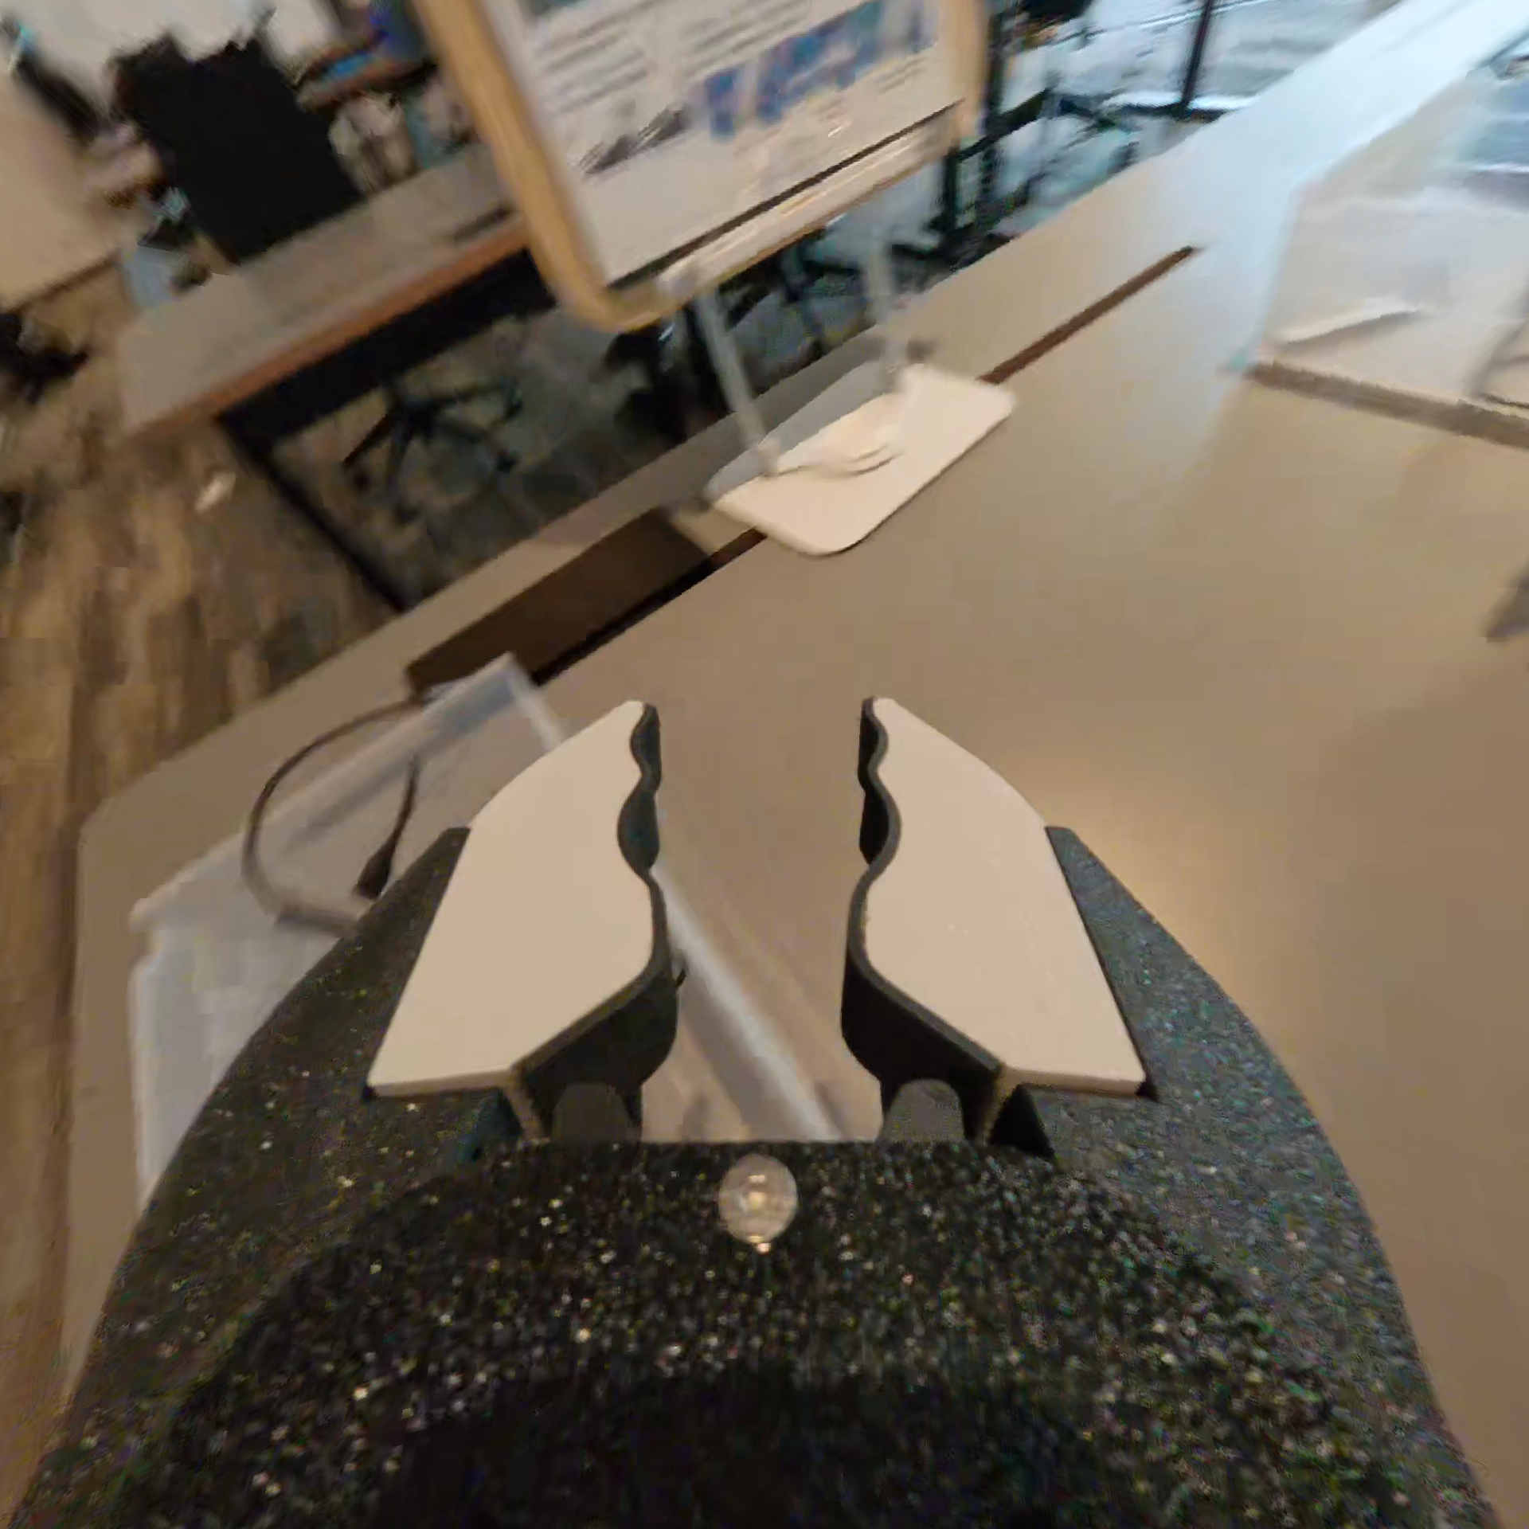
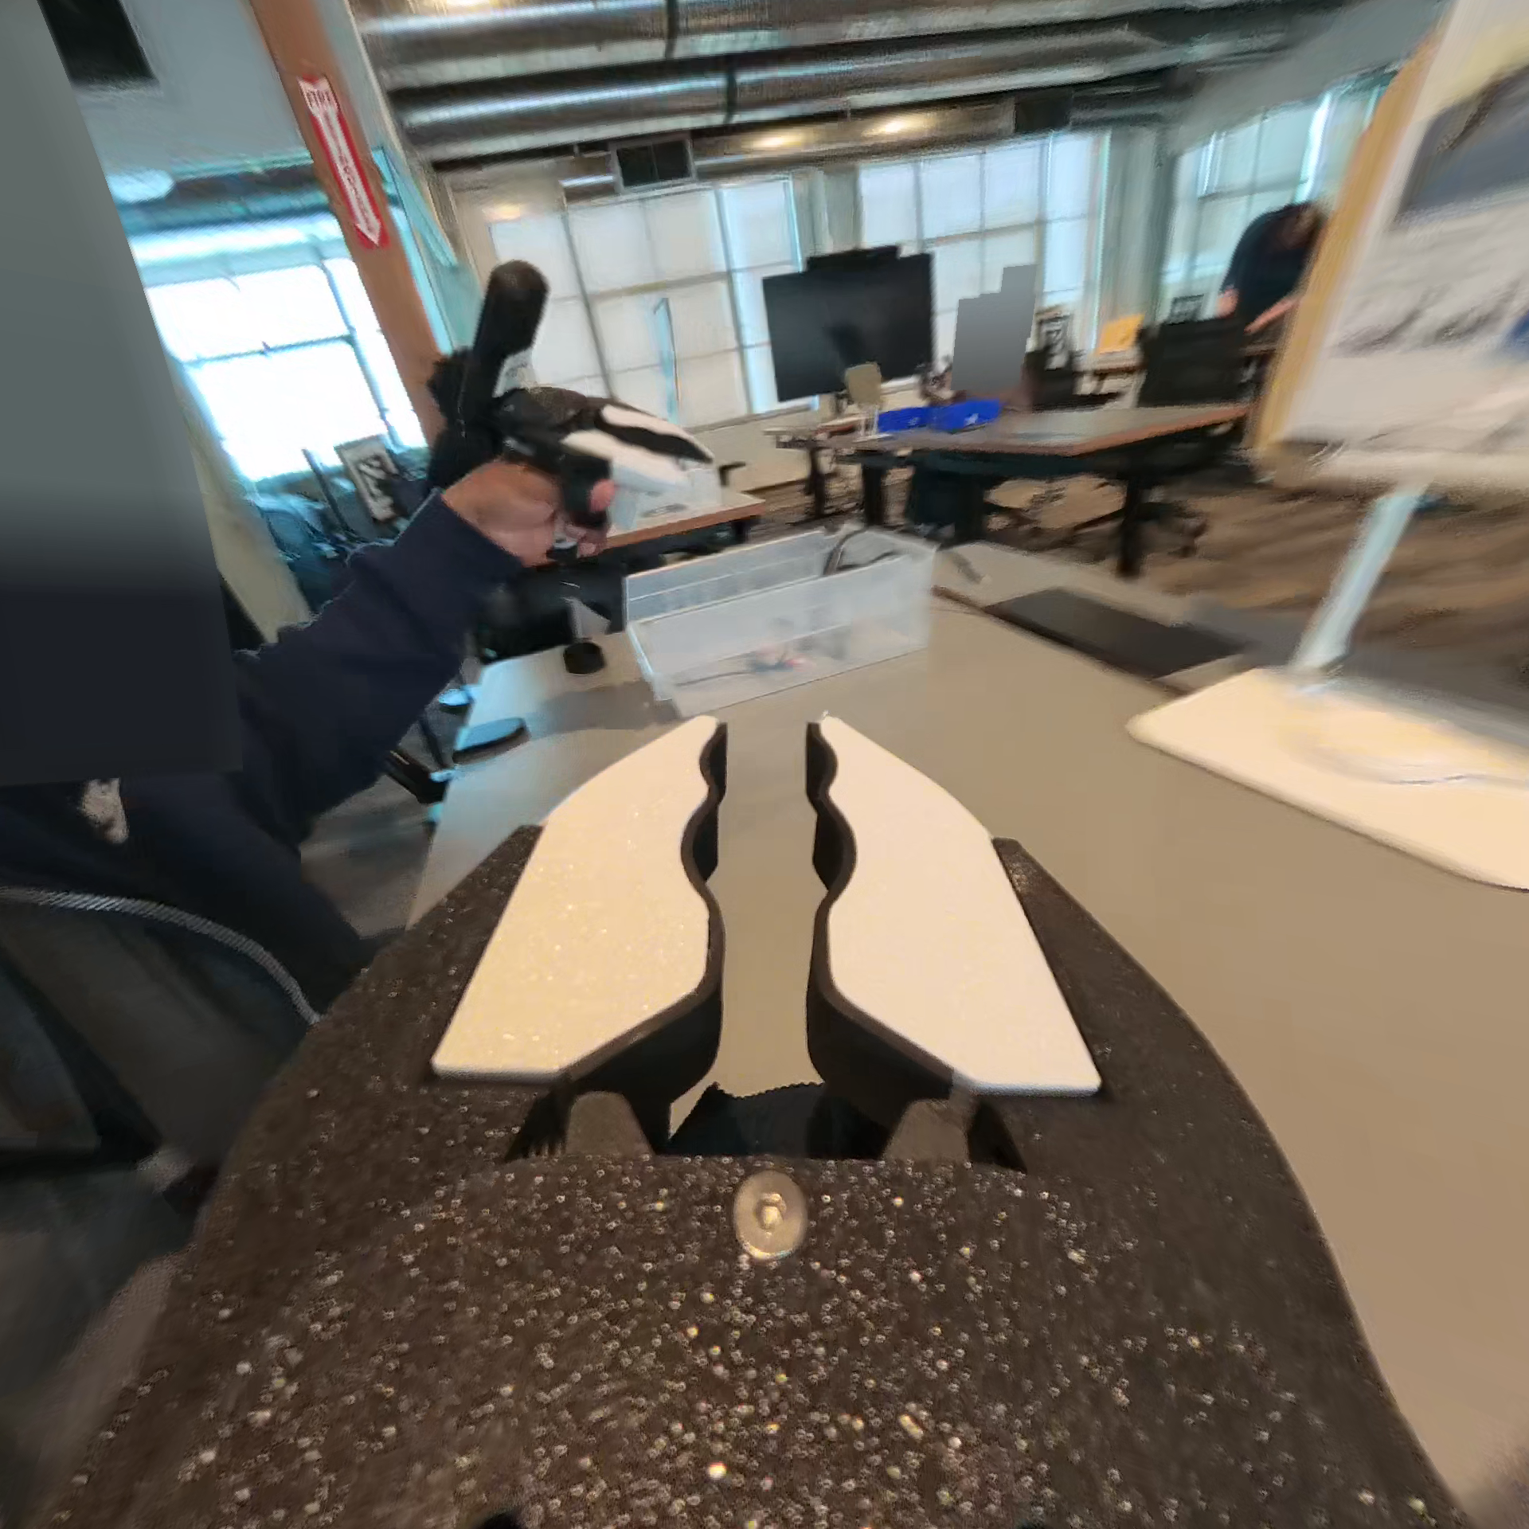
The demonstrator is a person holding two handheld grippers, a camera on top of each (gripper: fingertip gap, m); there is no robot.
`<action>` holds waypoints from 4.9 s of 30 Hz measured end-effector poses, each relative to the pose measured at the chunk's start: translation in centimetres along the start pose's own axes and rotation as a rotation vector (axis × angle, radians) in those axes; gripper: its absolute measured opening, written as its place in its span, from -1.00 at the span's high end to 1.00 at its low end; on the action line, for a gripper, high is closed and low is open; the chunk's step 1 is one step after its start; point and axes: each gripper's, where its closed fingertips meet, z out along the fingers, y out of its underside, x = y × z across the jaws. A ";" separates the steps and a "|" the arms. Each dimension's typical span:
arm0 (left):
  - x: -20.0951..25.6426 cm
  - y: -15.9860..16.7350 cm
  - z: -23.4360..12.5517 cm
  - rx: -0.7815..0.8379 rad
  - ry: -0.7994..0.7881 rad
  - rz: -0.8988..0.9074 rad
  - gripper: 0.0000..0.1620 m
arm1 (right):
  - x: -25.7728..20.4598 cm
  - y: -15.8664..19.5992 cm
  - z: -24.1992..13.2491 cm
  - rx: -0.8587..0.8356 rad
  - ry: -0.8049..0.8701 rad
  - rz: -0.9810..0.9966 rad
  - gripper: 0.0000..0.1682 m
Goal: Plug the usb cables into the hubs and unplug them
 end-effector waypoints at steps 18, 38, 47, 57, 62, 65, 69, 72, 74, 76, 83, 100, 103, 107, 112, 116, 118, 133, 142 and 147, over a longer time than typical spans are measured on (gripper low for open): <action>22.1 -2.9 16.1 0.251 0.507 0.014 0.50 | 8.7 2.9 -25.3 -0.882 0.451 -0.166 0.71; 23.9 0.3 18.2 0.275 0.547 -0.004 0.62 | 7.3 12.8 -21.9 -1.218 0.330 -0.304 0.62; 23.2 -0.1 17.7 0.320 0.556 -0.051 0.65 | 13.8 8.4 -26.1 -1.347 0.292 -0.635 0.67; 22.8 -0.4 17.5 0.344 0.574 -0.083 0.68 | 14.1 11.8 -24.1 -1.509 -0.253 -0.794 0.70; 23.0 -0.3 17.5 0.342 0.572 -0.068 0.68 | 13.9 12.9 -23.4 -1.494 -0.335 -0.704 0.82; 23.1 -0.2 17.5 0.337 0.572 -0.055 0.68 | 13.9 13.7 -23.9 -1.517 -0.351 -0.674 0.82; 23.3 -0.1 17.5 0.329 0.571 -0.039 0.68 | 14.1 14.1 -24.3 -1.527 -0.356 -0.651 0.82; 23.4 -0.1 17.6 0.326 0.571 -0.033 0.68 | 14.5 14.5 -24.8 -1.552 -0.373 -0.658 0.82; 23.4 -0.1 17.6 0.325 0.570 -0.035 0.68 | 14.7 14.8 -25.0 -1.566 -0.390 -0.663 0.82; 23.3 -0.1 17.6 0.326 0.570 -0.039 0.68 | 14.8 15.2 -25.2 -1.577 -0.412 -0.662 0.82; 23.2 -0.2 17.5 0.335 0.566 -0.048 0.68 | 13.9 16.1 -25.0 -1.576 -0.464 -0.612 0.91; 22.3 -1.3 16.7 0.404 0.560 -0.133 0.71 | 13.8 2.3 -23.1 -1.188 0.118 -0.801 0.97; 22.3 -1.8 16.3 0.433 0.587 -0.174 0.71 | 12.4 -3.7 -20.6 -0.988 0.268 -0.868 0.97; 23.0 -2.6 15.6 0.467 0.661 -0.224 0.67 | 10.6 -9.1 -15.3 -0.755 0.467 -0.950 0.97; 24.1 -3.4 14.9 0.497 0.701 -0.232 0.53 | 8.1 -9.2 -6.4 -0.566 0.602 -0.938 0.97; 24.9 -4.2 13.9 0.524 0.719 -0.203 0.39 | 7.1 -4.8 0.2 -0.527 0.602 -0.890 0.97; 24.8 -4.4 13.9 0.525 0.700 -0.204 0.33 | 6.6 -2.0 3.2 -0.511 0.548 -0.835 0.97; 26.1 -2.3 14.6 0.378 0.721 -0.108 1.00 | 5.4 6.0 9.6 -0.523 0.437 -0.776 0.97; 23.6 -2.9 14.2 0.441 0.673 -0.190 1.00 | 6.5 3.0 4.5 -0.588 0.415 -0.692 0.61; 23.1 -3.3 13.8 0.465 0.658 -0.197 1.00 | 11.1 -2.2 -4.3 -0.705 0.483 -0.537 0.70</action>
